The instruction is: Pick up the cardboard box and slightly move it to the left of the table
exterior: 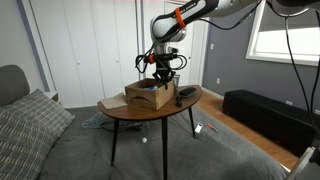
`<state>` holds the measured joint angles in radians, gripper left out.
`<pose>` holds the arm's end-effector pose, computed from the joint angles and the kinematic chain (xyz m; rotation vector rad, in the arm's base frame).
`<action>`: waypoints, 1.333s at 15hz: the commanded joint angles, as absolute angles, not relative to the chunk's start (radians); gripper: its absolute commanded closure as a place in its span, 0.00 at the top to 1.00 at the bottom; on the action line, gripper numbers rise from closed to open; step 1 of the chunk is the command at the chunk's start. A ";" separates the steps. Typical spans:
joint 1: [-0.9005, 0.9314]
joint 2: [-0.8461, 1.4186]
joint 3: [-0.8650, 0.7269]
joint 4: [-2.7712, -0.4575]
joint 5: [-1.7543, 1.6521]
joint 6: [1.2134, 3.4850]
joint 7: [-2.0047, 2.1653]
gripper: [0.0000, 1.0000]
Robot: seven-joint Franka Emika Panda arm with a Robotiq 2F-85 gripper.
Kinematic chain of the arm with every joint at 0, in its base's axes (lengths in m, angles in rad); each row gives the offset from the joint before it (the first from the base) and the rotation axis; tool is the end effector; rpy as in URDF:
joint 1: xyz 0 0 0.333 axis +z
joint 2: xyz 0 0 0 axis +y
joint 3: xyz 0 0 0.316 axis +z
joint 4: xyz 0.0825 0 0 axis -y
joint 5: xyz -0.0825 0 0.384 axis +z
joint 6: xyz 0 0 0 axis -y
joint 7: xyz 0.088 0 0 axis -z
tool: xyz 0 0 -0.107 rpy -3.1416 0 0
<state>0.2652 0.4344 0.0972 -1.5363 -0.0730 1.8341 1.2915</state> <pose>0.6280 0.2227 0.3945 2.7136 -1.3302 -0.1068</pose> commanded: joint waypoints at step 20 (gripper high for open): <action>0.254 0.321 0.100 -1.554 -0.063 1.936 0.972 0.02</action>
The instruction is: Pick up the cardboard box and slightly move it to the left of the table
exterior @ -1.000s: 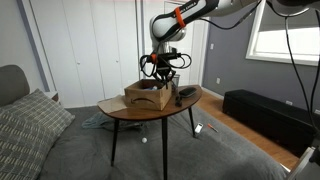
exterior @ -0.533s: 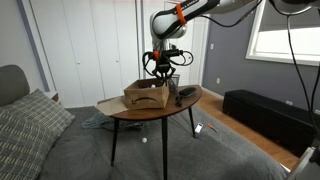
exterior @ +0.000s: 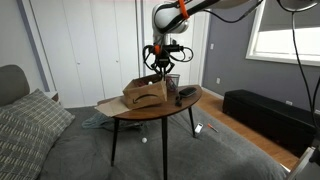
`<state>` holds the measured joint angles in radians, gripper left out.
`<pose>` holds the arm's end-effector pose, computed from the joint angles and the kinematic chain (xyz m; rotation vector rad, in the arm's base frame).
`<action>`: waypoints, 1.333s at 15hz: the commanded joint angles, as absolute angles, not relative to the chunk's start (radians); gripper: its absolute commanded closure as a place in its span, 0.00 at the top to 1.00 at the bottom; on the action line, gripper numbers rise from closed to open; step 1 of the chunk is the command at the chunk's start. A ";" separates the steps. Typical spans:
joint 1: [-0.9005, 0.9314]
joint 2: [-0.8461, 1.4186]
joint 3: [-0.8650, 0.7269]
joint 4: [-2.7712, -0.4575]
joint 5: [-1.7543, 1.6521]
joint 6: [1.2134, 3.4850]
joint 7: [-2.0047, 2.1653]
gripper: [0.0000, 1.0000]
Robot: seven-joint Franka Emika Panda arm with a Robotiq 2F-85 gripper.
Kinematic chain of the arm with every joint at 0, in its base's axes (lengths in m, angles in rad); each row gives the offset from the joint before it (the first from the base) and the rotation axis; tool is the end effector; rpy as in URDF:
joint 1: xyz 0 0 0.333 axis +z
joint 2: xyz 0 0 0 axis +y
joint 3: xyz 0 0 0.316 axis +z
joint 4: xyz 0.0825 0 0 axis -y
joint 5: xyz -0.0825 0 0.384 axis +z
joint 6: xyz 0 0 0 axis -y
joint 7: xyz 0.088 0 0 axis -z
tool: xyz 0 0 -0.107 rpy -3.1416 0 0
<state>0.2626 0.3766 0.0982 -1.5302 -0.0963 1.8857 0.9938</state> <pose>0.6307 0.2213 0.4401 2.9446 -0.9251 0.0304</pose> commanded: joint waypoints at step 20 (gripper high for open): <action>0.263 0.299 0.078 -1.571 0.038 2.053 1.448 0.02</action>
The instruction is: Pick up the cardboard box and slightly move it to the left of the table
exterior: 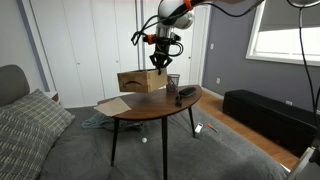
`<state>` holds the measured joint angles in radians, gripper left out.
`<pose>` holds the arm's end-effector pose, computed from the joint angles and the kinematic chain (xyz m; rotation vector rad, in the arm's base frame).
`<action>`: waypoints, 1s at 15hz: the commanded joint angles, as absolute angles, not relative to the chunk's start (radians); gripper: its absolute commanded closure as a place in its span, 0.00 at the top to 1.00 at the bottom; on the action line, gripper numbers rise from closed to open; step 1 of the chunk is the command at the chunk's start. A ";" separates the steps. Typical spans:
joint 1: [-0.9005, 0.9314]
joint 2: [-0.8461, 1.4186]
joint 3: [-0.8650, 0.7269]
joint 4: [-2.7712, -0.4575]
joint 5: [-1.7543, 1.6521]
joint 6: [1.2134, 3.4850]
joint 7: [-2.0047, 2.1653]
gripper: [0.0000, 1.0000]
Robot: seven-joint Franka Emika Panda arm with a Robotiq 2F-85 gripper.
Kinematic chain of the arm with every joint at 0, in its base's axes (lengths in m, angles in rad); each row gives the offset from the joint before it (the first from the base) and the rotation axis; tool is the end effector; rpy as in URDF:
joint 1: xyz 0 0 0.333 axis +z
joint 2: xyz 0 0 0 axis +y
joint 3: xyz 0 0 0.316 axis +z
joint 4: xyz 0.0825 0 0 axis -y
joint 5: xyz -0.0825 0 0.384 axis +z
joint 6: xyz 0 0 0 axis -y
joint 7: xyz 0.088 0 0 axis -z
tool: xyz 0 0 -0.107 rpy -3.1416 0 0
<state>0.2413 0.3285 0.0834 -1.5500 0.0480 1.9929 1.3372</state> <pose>0.6367 0.2103 0.4724 -2.6136 1.4889 -0.0376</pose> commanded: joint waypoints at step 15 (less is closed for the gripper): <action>0.322 0.343 0.068 -1.622 -0.160 2.132 1.880 0.02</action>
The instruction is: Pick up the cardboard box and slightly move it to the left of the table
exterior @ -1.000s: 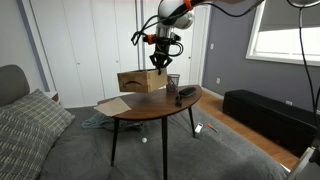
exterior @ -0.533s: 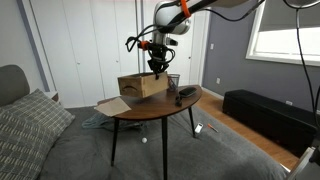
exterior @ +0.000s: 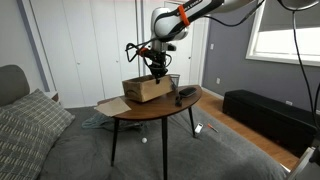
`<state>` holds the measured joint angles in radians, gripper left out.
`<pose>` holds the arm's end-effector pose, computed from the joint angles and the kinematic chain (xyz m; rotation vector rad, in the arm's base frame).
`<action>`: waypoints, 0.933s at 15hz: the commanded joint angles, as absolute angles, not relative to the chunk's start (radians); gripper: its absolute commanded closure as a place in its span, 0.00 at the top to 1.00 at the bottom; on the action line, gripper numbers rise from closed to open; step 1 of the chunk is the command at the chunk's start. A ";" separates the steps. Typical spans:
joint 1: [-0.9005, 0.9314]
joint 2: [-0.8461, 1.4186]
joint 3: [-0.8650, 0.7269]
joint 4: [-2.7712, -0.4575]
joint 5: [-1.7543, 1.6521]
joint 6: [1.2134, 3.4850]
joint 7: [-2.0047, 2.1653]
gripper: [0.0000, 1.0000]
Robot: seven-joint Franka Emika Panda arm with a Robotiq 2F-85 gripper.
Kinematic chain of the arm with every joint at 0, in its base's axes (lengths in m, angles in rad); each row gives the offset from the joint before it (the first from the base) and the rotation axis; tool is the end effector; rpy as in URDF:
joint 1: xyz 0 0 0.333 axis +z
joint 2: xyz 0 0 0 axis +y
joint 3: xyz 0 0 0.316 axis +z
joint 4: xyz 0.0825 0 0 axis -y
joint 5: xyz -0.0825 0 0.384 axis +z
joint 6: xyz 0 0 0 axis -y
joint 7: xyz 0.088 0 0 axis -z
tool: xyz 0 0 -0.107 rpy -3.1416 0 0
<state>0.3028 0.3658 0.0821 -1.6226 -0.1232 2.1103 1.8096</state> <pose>0.6300 0.2422 0.4236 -2.3665 1.9435 -0.1962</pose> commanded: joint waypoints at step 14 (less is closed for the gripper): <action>0.305 0.386 0.078 -1.608 -0.136 2.127 1.909 0.34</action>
<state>0.3027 0.3934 0.0799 -1.6220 -0.1301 2.1110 1.9123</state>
